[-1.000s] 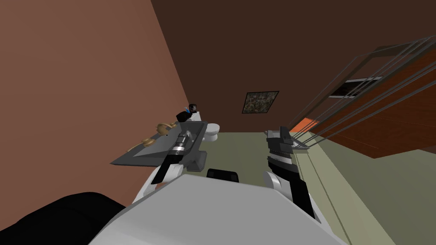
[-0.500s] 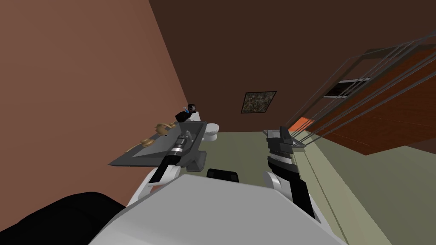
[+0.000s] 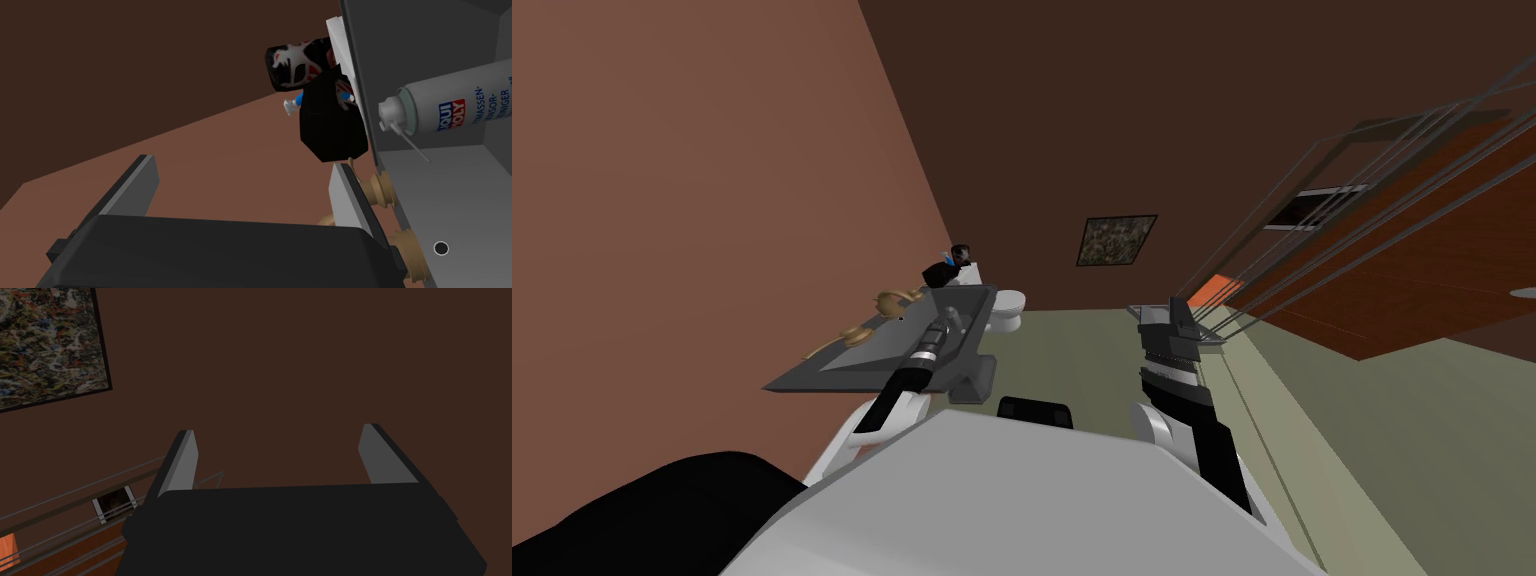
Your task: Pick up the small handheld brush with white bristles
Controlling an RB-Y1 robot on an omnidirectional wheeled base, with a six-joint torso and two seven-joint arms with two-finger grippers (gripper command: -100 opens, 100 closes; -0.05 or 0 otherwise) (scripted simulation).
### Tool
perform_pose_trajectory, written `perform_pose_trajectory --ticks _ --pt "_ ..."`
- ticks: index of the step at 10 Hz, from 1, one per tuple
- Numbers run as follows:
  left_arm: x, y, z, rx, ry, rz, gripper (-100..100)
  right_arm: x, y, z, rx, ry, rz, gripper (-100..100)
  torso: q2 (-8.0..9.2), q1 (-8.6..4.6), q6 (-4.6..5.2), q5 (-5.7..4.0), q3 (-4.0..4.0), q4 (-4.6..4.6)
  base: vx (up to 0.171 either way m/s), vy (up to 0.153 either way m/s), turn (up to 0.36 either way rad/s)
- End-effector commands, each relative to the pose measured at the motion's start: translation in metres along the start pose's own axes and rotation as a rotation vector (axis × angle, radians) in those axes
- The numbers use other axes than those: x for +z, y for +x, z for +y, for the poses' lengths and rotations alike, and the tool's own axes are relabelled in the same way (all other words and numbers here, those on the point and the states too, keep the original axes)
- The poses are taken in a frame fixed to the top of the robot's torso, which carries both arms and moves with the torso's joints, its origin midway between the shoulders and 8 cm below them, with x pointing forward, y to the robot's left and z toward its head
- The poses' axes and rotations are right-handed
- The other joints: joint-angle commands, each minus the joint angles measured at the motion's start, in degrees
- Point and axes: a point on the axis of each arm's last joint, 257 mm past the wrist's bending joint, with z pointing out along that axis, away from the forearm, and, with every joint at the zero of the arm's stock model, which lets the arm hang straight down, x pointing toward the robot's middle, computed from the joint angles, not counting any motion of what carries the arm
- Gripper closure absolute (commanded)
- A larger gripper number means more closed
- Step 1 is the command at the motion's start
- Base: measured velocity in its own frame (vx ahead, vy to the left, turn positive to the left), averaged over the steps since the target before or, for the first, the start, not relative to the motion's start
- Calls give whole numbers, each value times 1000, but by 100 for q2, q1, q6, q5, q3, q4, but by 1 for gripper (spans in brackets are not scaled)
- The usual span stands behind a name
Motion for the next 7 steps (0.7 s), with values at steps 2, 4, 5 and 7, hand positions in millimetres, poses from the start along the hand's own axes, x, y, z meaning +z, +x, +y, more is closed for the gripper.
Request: perform_pose_trajectory --ticks 2,4,5,7 --pt "-3 -5 21 17 -76 -4 -100 0 0 0 0 0 0 0 -1 0 0 0 -1 0 -3 -3 -17" --pt "-8 -10 37 30 -133 -8 -100 0 0 0 0 0 0 0 -3 0 0 0 -2 -1 1 -1 -9" --pt "-12 -14 47 41 -170 -13 -100 0 0 0 0 0 0 0 -4 0 0 0 -2 -1 10 -4 -11" --pt "-17 -18 62 51 -228 -15 -100 0 0 0 0 0 0 0 -7 0 0 0 -4 -2 16 -4 -4"
